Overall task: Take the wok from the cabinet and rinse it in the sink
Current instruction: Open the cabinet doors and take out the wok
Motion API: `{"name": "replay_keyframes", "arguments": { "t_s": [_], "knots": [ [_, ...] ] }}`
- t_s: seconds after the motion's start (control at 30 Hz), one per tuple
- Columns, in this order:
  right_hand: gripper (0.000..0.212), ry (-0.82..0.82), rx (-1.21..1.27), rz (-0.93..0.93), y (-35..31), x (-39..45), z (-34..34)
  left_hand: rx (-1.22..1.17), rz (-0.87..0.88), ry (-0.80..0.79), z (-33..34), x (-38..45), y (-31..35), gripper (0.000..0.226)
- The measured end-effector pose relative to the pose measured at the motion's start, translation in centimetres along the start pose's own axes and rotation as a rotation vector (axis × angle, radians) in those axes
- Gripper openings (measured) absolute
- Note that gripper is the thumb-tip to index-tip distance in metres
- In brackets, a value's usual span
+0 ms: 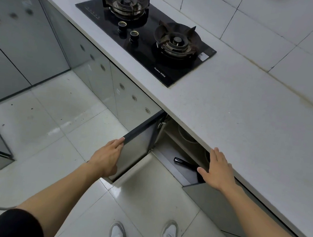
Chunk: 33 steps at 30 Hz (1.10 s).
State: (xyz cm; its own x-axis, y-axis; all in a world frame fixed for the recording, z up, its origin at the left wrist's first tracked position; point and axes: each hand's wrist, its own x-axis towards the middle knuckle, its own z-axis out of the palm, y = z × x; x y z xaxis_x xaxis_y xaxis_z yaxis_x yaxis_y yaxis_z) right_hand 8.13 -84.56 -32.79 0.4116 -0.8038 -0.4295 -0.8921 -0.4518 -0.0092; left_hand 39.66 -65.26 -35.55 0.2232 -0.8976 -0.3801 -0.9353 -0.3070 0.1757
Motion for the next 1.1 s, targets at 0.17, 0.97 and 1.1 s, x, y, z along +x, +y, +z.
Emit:
{"name": "replay_keyframes", "arguments": {
  "t_s": [0.17,0.97,1.1],
  "knots": [
    [0.088,0.002,0.056,-0.019,0.1,-0.2,0.1,-0.017,-0.048,-0.026,0.3,-0.2,1.4,0.082],
    [0.071,0.218,0.328,0.212,6.8,-13.0,-2.4,-0.074,0.333,0.109,-7.9,2.3,20.0,0.065],
    [0.071,0.181,0.374,0.257,9.5,-12.7,-1.4,-0.014,0.355,0.073,-8.1,3.3,23.0,0.061]
  ]
}}
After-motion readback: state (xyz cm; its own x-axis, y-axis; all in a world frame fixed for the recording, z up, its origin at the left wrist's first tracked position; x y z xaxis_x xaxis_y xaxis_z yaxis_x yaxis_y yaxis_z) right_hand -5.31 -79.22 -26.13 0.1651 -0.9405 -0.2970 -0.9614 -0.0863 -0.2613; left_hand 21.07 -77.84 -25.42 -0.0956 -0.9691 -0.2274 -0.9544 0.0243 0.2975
